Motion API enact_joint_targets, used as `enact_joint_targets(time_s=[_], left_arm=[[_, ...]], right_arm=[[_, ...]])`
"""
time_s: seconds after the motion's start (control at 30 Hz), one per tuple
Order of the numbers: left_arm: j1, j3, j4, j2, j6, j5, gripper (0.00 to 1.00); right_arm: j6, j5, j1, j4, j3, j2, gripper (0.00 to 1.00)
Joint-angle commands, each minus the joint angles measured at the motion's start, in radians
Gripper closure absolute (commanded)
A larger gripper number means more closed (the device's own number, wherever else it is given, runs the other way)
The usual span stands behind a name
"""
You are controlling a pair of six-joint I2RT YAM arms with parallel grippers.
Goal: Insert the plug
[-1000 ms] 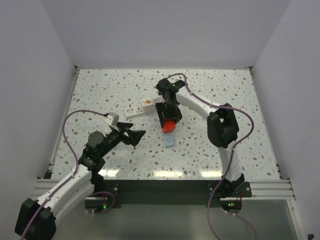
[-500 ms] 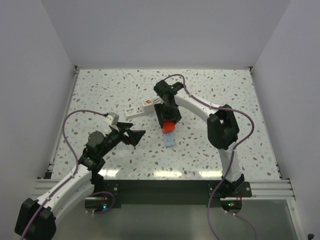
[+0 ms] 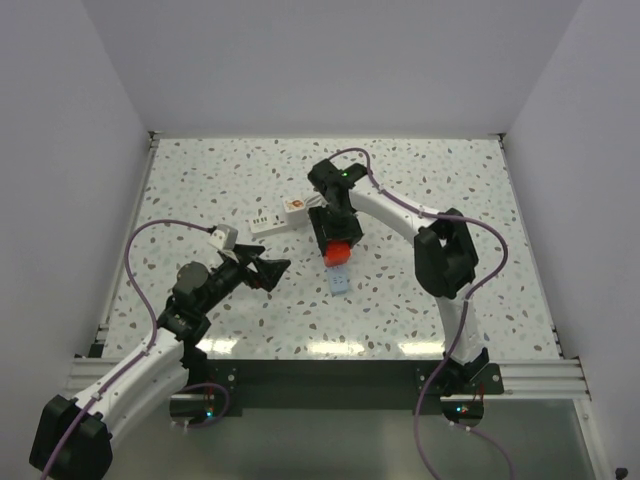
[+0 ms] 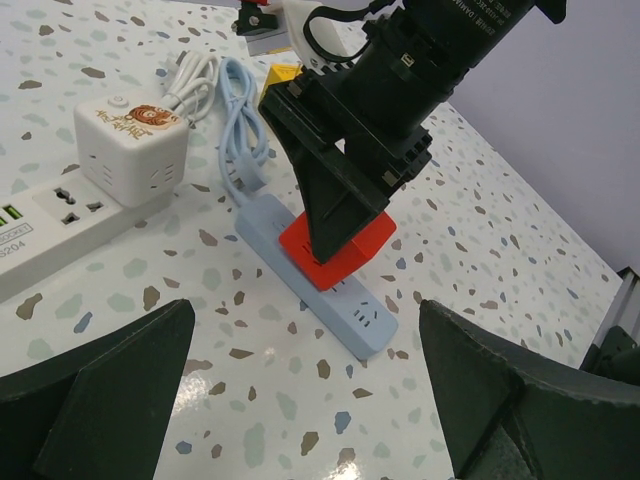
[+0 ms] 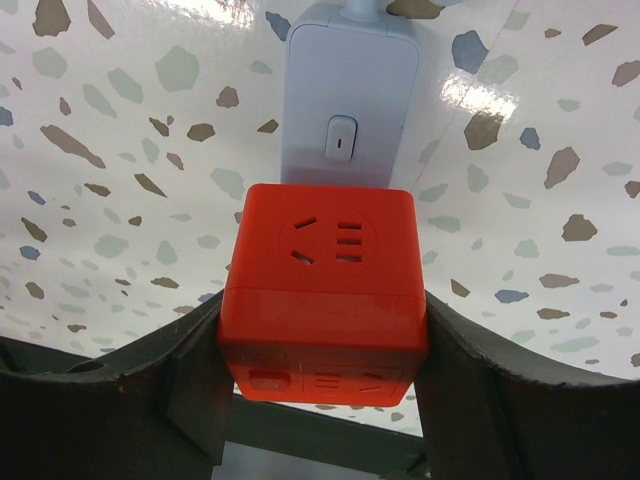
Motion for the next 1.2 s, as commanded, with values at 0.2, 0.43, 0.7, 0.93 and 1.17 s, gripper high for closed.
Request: enact_joint_targets(time_s=[0.2,0.43,0.7,0.93,1.17], left_arm=[[0.006,0.002,0.006,0.000,0.014,-0.018,0.00],[0.006,0.002,0.000,-0.002,0.015,-0.027,0.00],[0.006,0.002,-0.006,-0.008,0.015,-0.032,0.00],[0.006,0.004,-0.006,-0.007,0.017,-0.030,0.00],[0.006,0.002,-0.014,-0.019,0.015,-0.035,0.00]], right_arm=[[-0.098,0.147,0.005,0.329,-0.044,0.233,1.00],[-0.122,0.173,0.001,0.315,-0.007,0.241,1.00],[-0.104,0.201,0.018,0.422,-0.179,0.158,1.00],[-0.079,0.256,0.047,0.533,-0.325,0.075,1.00],[-0.053,0.316,0.093,0.633,-0.457,0.032,1.00]])
